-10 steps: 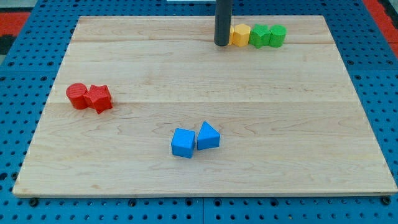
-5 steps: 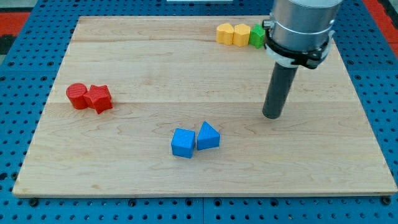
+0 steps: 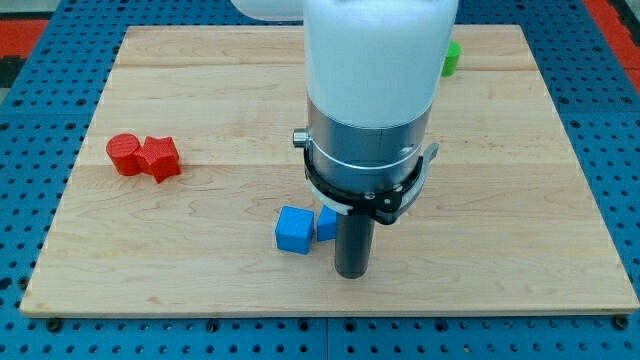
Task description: Push the blue triangle left to the yellow heart
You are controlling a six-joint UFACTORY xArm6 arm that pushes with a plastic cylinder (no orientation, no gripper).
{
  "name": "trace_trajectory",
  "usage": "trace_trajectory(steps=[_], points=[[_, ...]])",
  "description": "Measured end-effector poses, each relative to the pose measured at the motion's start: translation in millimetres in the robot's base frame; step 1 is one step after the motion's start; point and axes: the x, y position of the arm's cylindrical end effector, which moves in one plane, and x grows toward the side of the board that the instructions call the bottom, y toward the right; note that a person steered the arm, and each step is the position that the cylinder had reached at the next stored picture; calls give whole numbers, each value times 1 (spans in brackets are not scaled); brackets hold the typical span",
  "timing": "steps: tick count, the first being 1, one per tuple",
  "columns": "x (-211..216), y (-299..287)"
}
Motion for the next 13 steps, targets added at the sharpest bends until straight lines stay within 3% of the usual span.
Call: trace_trajectory(steps=[1, 3, 4, 5, 8, 9, 11, 13], points=[[-40, 0], [-173, -1], [-188, 0], [-132, 18], [-49, -14], [-49, -14], [-107, -14], [-107, -15]])
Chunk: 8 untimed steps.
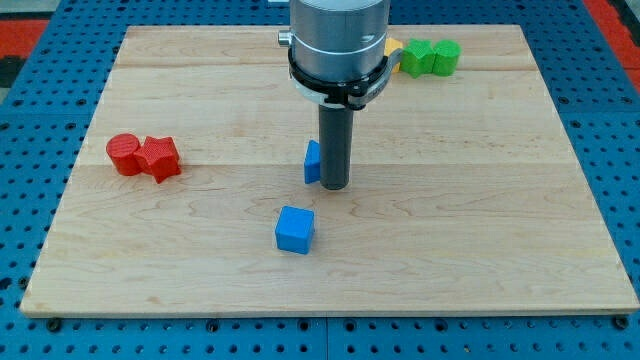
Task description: Push the blue triangle left to the yellow heart
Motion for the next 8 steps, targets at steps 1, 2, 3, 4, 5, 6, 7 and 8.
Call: trace_trajectory(steps=[1, 2, 3, 4, 5, 6, 7, 8], points=[[0, -20], [0, -25], [0, -25], [-20, -25], [-56, -25], [-93, -25], [-123, -25], [-153, -25]])
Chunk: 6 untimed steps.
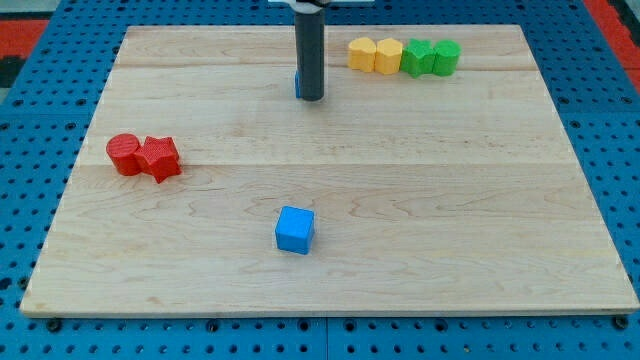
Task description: Push the blue triangle left to the yellow heart
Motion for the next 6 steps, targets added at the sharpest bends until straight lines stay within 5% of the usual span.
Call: trace_trajectory(steps=[1, 3, 5, 6], points=[[-24, -1], [47, -14], [-24, -55], [-24, -55]])
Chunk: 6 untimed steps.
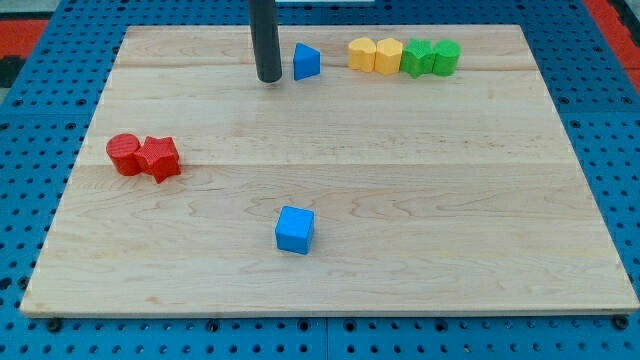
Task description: Push the blue triangle left to the yellow heart
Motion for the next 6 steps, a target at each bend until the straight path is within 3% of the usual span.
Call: trace_trajectory(steps=[3, 4, 6], points=[[-18, 6], [-19, 59], [-14, 76]])
